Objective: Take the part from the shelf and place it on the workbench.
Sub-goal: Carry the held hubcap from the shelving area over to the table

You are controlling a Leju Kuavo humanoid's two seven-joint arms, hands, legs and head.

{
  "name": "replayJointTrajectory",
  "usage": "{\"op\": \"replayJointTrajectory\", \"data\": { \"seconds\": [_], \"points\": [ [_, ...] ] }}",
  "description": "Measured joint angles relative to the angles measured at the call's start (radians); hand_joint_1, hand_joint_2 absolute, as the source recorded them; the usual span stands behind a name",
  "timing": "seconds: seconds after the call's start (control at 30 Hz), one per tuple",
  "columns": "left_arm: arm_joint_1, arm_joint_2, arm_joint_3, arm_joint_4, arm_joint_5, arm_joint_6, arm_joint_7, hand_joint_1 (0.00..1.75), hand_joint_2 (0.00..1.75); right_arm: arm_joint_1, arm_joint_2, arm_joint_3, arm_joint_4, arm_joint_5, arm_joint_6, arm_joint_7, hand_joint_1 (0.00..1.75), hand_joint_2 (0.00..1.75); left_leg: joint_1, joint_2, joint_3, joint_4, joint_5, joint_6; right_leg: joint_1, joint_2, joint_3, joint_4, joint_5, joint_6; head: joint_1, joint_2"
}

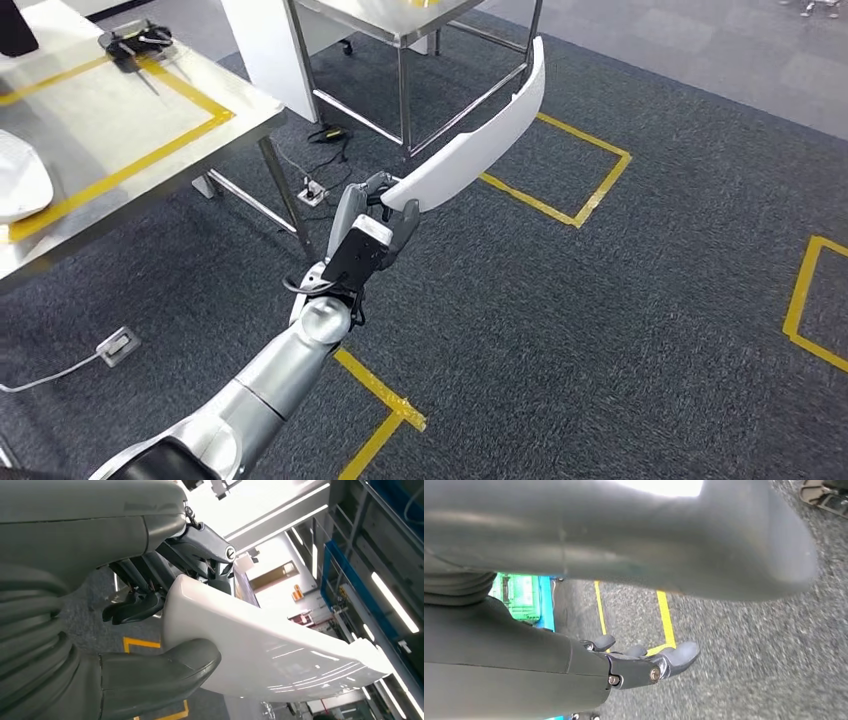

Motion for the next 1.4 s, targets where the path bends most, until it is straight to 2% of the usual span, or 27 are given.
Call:
{"op": "replayJointTrajectory", "data": {
  "seconds": [0.03,0.1,0.17,0.23,0.27,0.3,0.33,0.4,0.47,0.53,0.57,0.63,0.7,0.73,0.77,0.8,0.83,0.9,0.97,1.03,1.07,1.13,1.2,1.27,1.3,1.33,1.4],
  "points": [
    [0.002,0.0,0.003,-0.002,0.0,-0.002,0.0,1.75,1.75,-0.001,0.0,-0.001,0.0,-0.001,-0.002,-0.001,0.0,0.0,0.001,-0.013,-0.001,-0.001,0.002,0.006,-0.001,-0.006,0.001,0.0,-0.002,0.005,0.0,0.0],
    [0.005,-0.001,0.009,-0.006,0.001,-0.005,0.0,1.75,1.75,-0.004,-0.001,-0.002,-0.001,-0.001,-0.002,-0.004,0.0,0.0,0.008,-0.035,-0.002,-0.006,0.008,0.016,-0.006,0.033,-0.009,0.029,-0.026,0.017,0.002,0.0],
    [0.007,-0.005,0.014,-0.009,0.002,-0.007,0.0,1.75,1.75,-0.004,-0.002,-0.003,-0.001,0.0,0.0,-0.005,0.0,0.0,0.012,-0.059,-0.004,-0.008,0.013,0.025,-0.012,0.098,-0.058,0.141,-0.086,0.027,0.005,0.0],
    [0.012,-0.008,0.016,-0.009,0.001,-0.008,0.0,1.75,1.75,0.0,-0.002,-0.005,-0.001,0.001,0.002,-0.004,0.0,0.0,0.012,-0.087,-0.009,-0.006,0.016,0.028,-0.013,0.118,-0.122,0.269,-0.132,0.03,0.006,0.0],
    [0.016,-0.008,0.017,-0.009,0.001,-0.009,0.0,1.75,1.75,0.001,-0.002,-0.006,-0.001,0.001,0.002,-0.003,0.0,0.0,0.012,-0.102,-0.01,-0.005,0.017,0.027,-0.014,0.12,-0.136,0.292,-0.13,0.03,0.006,0.0],
    [0.019,-0.008,0.018,-0.009,0.001,-0.009,0.0,1.75,1.75,0.001,-0.003,-0.006,-0.001,0.001,0.002,-0.003,0.0,0.0,0.012,-0.117,-0.012,-0.003,0.018,0.026,-0.015,0.122,-0.13,0.274,-0.108,0.028,0.006,0.0],
    [0.021,-0.007,0.019,-0.01,0.001,-0.009,0.0,1.75,1.75,0.001,-0.003,-0.007,-0.001,0.001,0.002,-0.002,0.0,0.0,0.013,-0.132,-0.012,-0.002,0.019,0.024,-0.016,0.129,-0.105,0.217,-0.072,0.026,0.006,0.0],
    [0.022,-0.008,0.021,-0.013,0.001,-0.009,0.0,1.75,1.75,0.0,-0.005,-0.007,-0.001,0.001,0.002,-0.003,0.0,0.0,0.012,-0.158,-0.015,0.0,0.023,0.017,-0.019,0.166,-0.039,0.075,-0.016,0.02,0.006,0.0],
    [0.022,-0.008,0.023,-0.016,0.0,-0.009,0.0,1.75,1.75,-0.001,-0.005,-0.007,-0.001,0.001,0.002,-0.003,0.0,0.0,0.012,-0.178,-0.021,-0.001,0.028,0.004,-0.019,0.186,-0.012,0.011,-0.003,0.015,0.006,0.0],
    [0.024,-0.007,0.025,-0.017,0.0,-0.009,0.0,1.75,1.75,-0.001,-0.004,-0.007,-0.001,0.001,0.002,-0.003,0.0,0.0,0.013,-0.197,-0.028,-0.007,0.037,-0.011,-0.018,0.167,-0.011,0.007,0.002,0.007,0.006,0.0],
    [0.025,-0.005,0.027,-0.017,0.0,-0.009,0.0,1.75,1.75,-0.002,-0.004,-0.007,-0.001,0.001,0.002,-0.003,0.0,0.0,0.012,-0.191,-0.033,-0.006,0.036,-0.016,-0.019,0.156,-0.01,0.003,0.007,0.0,0.006,0.0],
    [0.025,-0.002,0.029,-0.017,0.0,-0.009,0.0,1.75,1.75,-0.002,-0.003,-0.007,-0.001,0.001,0.003,-0.003,0.0,0.0,0.008,-0.142,-0.059,0.045,0.001,-0.023,-0.023,0.133,-0.007,-0.006,0.017,-0.015,0.0,0.0],
    [0.026,-0.001,0.031,-0.017,-0.003,-0.009,0.0,1.75,1.75,0.001,-0.004,-0.008,-0.001,0.001,0.006,-0.004,0.0,0.0,0.007,-0.085,-0.113,0.174,-0.069,-0.028,-0.019,0.109,-0.009,-0.006,0.018,-0.021,-0.005,0.0],
    [0.027,-0.001,0.031,-0.017,-0.005,-0.009,0.0,1.75,1.75,0.003,-0.004,-0.008,-0.001,0.001,0.007,-0.004,0.0,0.0,0.008,-0.073,-0.139,0.237,-0.096,-0.03,-0.017,0.095,-0.01,-0.006,0.018,-0.022,-0.005,0.0],
    [0.028,0.0,0.031,-0.016,-0.007,-0.009,0.0,1.75,1.75,0.004,-0.004,-0.008,-0.001,0.001,0.007,-0.005,0.0,0.0,0.008,-0.068,-0.151,0.272,-0.105,-0.031,-0.017,0.082,-0.011,-0.005,0.017,-0.022,-0.005,0.0],
    [0.028,0.001,0.032,-0.016,-0.008,-0.009,0.0,1.75,1.75,0.004,-0.004,-0.008,-0.001,0.001,0.007,-0.006,0.0,0.0,0.008,-0.064,-0.144,0.267,-0.095,-0.031,-0.016,0.069,-0.011,-0.005,0.016,-0.022,-0.005,0.0],
    [0.029,0.002,0.033,-0.017,-0.009,-0.009,0.0,1.75,1.75,0.003,-0.004,-0.008,-0.001,0.001,0.007,-0.007,0.0,0.0,0.008,-0.058,-0.115,0.221,-0.07,-0.03,-0.016,0.056,-0.01,-0.003,0.015,-0.021,-0.005,0.0],
    [0.028,0.001,0.035,-0.019,-0.012,-0.009,0.0,1.75,1.75,0.001,-0.003,-0.008,-0.001,0.001,0.007,-0.008,0.0,0.0,0.004,-0.021,-0.034,0.082,-0.02,-0.022,-0.013,0.034,-0.008,0.001,0.009,-0.015,-0.005,0.0],
    [0.027,0.0,0.037,-0.023,-0.014,-0.009,0.0,1.75,1.75,0.0,-0.002,-0.008,-0.001,0.001,0.007,-0.009,0.0,0.0,-0.001,0.004,0.006,0.008,-0.005,-0.008,-0.008,0.018,-0.006,0.005,0.004,-0.006,-0.004,0.0],
    [0.027,0.0,0.04,-0.024,-0.016,-0.009,0.0,1.75,1.75,0.0,-0.002,-0.008,-0.001,0.002,0.006,-0.009,0.0,0.0,-0.003,-0.013,0.003,0.003,-0.004,0.005,-0.006,-0.001,-0.002,0.004,0.003,0.004,-0.004,0.0],
    [0.027,0.001,0.041,-0.025,-0.016,-0.008,0.0,1.75,1.75,-0.001,-0.001,-0.008,-0.001,0.002,0.006,-0.009,0.0,0.0,-0.001,-0.025,0.002,0.001,-0.001,0.011,-0.008,0.001,-0.001,0.006,-0.001,0.01,-0.004,0.0],
    [0.026,0.0,0.042,-0.027,-0.017,-0.007,0.0,1.75,1.75,-0.002,-0.001,-0.008,-0.001,0.003,0.005,-0.009,0.0,0.0,0.006,-0.047,0.002,-0.005,0.005,0.022,-0.013,0.05,-0.019,0.05,-0.033,0.022,-0.002,0.0],
    [0.027,-0.002,0.043,-0.028,-0.02,-0.004,0.0,1.75,1.75,-0.001,-0.001,-0.008,-0.001,0.007,0.004,-0.008,0.0,0.0,0.01,-0.071,-0.002,-0.006,0.009,0.029,-0.016,0.108,-0.076,0.172,-0.097,0.031,0.001,0.0],
    [0.031,-0.001,0.045,-0.028,-0.022,0.0,0.0,1.75,1.75,0.002,-0.001,-0.008,-0.001,0.015,0.006,-0.007,0.0,0.0,0.01,-0.098,-0.005,-0.004,0.011,0.031,-0.016,0.119,-0.132,0.283,-0.132,0.033,0.003,0.0],
    [0.034,0.001,0.047,-0.028,-0.022,0.002,0.0,1.75,1.75,0.002,-0.001,-0.008,-0.001,0.018,0.006,-0.006,0.0,0.0,0.009,-0.112,-0.007,-0.003,0.012,0.03,-0.016,0.12,-0.139,0.291,-0.122,0.032,0.003,0.0],
    [0.036,0.003,0.049,-0.029,-0.021,0.004,0.0,1.75,1.75,0.001,-0.001,-0.008,-0.001,0.021,0.007,-0.005,0.0,0.0,0.01,-0.127,-0.007,-0.001,0.012,0.029,-0.017,0.124,-0.123,0.253,-0.092,0.029,0.003,0.0],
    [0.038,0.005,0.052,-0.032,-0.02,0.004,0.0,1.75,1.75,0.0,-0.003,-0.008,-0.001,0.024,0.007,-0.004,0.0,0.0,0.009,-0.154,-0.008,0.001,0.015,0.024,-0.019,0.156,-0.056,0.11,-0.023,0.021,0.004,0.0]
  ]
}}
